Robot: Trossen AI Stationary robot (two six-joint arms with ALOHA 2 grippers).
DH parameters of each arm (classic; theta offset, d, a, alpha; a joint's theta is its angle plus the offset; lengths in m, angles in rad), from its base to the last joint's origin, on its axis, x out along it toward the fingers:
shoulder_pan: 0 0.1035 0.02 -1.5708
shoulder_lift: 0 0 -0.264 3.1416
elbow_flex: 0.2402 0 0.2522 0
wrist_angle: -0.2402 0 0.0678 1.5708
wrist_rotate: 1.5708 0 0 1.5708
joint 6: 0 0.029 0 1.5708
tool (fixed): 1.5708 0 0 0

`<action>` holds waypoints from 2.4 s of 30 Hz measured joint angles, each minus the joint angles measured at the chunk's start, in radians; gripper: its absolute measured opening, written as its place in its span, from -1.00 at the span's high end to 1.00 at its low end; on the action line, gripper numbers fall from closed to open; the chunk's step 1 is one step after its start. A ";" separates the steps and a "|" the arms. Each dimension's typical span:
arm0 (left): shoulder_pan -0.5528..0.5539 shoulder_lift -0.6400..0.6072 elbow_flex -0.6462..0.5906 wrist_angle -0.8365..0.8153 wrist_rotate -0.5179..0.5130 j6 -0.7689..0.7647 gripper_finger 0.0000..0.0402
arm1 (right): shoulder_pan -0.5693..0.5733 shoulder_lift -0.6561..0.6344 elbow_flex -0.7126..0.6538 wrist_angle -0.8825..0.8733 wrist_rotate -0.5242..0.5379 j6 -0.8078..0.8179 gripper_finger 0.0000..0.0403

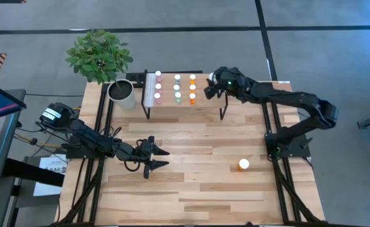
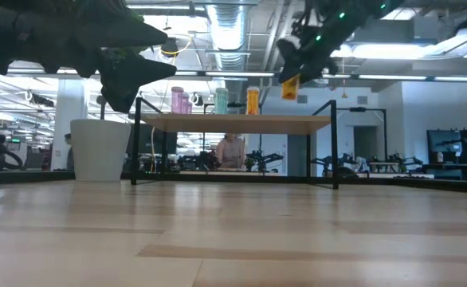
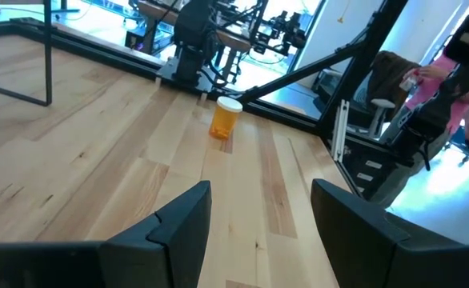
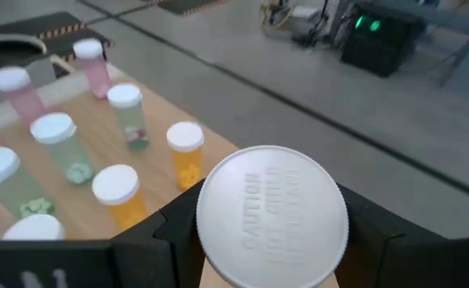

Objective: Pick and place medicine bottles onto shelf by color
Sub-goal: Put the top big orange pill bottle on the shelf, then put the big orange pill bottle aligned with the other big orange pill bottle on the shelf

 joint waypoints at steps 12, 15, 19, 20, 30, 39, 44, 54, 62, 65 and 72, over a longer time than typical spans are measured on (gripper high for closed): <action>0.000 0.000 0.000 -0.001 0.000 0.003 -0.01 | -0.105 0.165 0.031 0.079 -0.152 0.024 -0.10; 0.002 0.000 0.000 0.000 -0.002 0.005 -0.01 | -0.106 0.185 0.031 0.100 -0.171 0.025 -0.11; 0.003 0.000 0.000 0.000 -0.003 0.005 -0.01 | -0.106 0.219 0.031 0.099 -0.177 0.025 -0.11; 0.003 0.000 0.000 0.000 -0.003 0.005 -0.01 | -0.105 0.224 0.032 0.102 -0.177 0.025 -0.11; 0.003 0.000 0.000 -0.008 -0.005 0.004 -0.01 | -0.101 0.211 0.031 0.081 -0.177 0.015 -0.16; 0.003 0.000 0.000 -0.008 -0.005 0.003 -0.01 | -0.099 0.138 0.029 0.046 -0.178 -0.003 -0.29; 0.003 0.000 0.000 -0.003 -0.005 0.002 -0.01 | -0.091 0.111 0.029 0.028 -0.177 -0.002 -0.34; 0.003 0.000 0.000 -0.001 -0.004 -0.002 -0.01 | -0.090 0.111 0.029 0.024 -0.175 -0.002 -0.35; 0.003 0.000 0.000 -0.001 -0.003 -0.002 -0.01 | -0.096 0.080 0.029 -0.027 -0.163 -0.018 -0.35; 0.003 0.000 0.000 0.000 -0.001 -0.001 -0.01 | -0.094 0.031 0.030 -0.047 -0.159 -0.020 -0.35; 0.003 0.000 0.000 0.000 0.001 -0.004 -0.01 | -0.074 -0.154 0.030 -0.142 -0.160 -0.029 -0.35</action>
